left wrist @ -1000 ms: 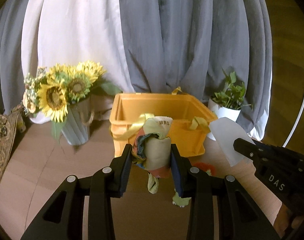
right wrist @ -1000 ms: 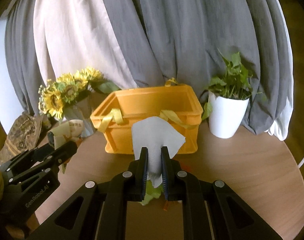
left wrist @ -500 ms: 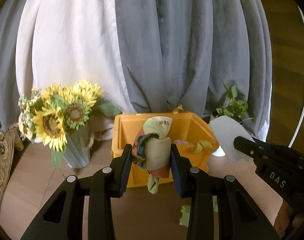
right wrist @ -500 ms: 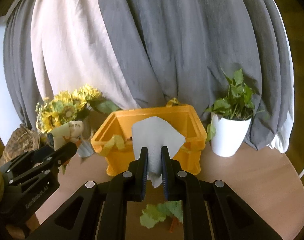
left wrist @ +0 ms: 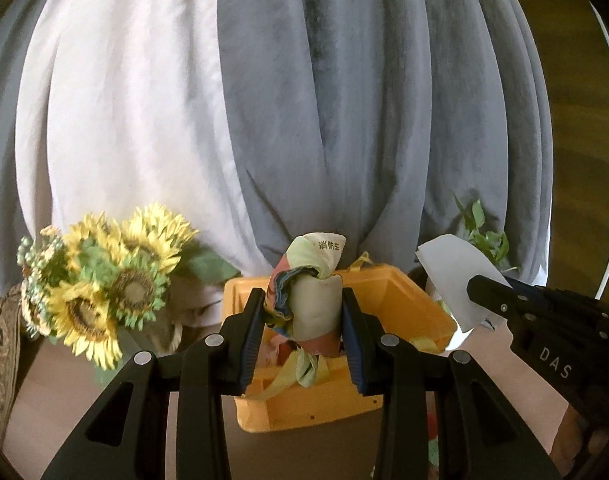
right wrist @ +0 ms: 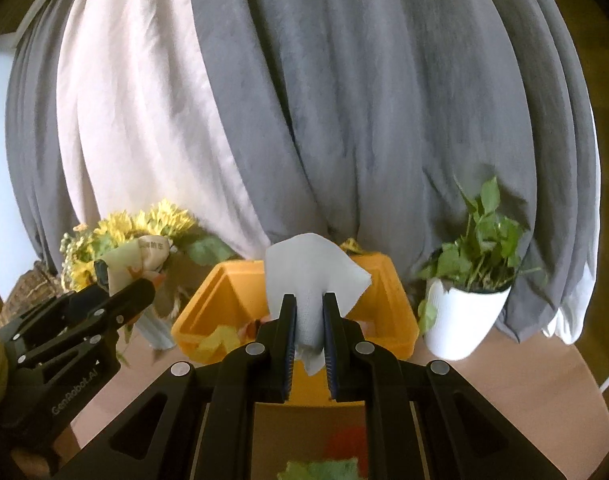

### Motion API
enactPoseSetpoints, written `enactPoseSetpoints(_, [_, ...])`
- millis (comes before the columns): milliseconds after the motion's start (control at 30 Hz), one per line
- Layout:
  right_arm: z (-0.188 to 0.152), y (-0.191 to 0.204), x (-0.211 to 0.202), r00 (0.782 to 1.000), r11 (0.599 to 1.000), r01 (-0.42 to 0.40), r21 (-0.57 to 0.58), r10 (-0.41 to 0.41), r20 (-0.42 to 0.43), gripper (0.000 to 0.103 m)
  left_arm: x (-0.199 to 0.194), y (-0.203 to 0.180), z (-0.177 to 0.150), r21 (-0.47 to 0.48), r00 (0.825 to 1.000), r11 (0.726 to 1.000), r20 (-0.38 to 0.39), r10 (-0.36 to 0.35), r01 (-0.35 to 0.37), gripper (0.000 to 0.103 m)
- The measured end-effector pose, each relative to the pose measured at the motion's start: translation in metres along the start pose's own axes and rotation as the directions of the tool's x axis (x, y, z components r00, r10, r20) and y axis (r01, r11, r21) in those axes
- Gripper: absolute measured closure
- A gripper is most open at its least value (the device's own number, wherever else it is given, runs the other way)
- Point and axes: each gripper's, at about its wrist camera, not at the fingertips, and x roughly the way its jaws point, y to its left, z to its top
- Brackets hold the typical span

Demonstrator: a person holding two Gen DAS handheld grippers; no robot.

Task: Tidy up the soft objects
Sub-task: 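Lift and carry the patterned cloth and white napkin over the crate with both grippers, then open both grippers to drop the cloth and napkin into the crate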

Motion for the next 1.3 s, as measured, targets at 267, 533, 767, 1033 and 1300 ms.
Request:
enactPoseSetpoints(267, [0.012,-0.005,0.026,1.000,1.000,0.012,0.004,-0.012,0.005,0.089,0.033,0.006,0.008,0.015,1.000,1.000,-0.002,-0.001,0.001,0.067])
enactPoseSetpoints(533, [0.015,-0.005,0.060,0.999,1.000,0.025,-0.004,-0.025,-0.029,0.089,0.071,0.012,0.004,0.007,0.999,1.000,-0.044,-0.010,0.010,0.067])
enactPoseSetpoints(767, [0.011,-0.009,0.093,0.996,0.999,0.040,-0.010,-0.041,-0.079,0.089,0.107,0.017,-0.004,-0.004,0.994,1.000,-0.109,-0.015,0.015,0.067])
enactPoseSetpoints(1033, [0.002,-0.014,0.131,0.988,0.999,0.041,-0.009,-0.042,-0.148,0.089,0.143,0.013,-0.014,0.020,0.981,0.999,-0.188,-0.041,0.046,0.065])
enactPoseSetpoints(1300, [-0.004,-0.025,0.148,0.979,0.999,0.046,0.023,-0.041,-0.199,0.073,0.153,0.009,-0.016,0.040,0.981,0.999,-0.194,-0.014,0.022,0.043])
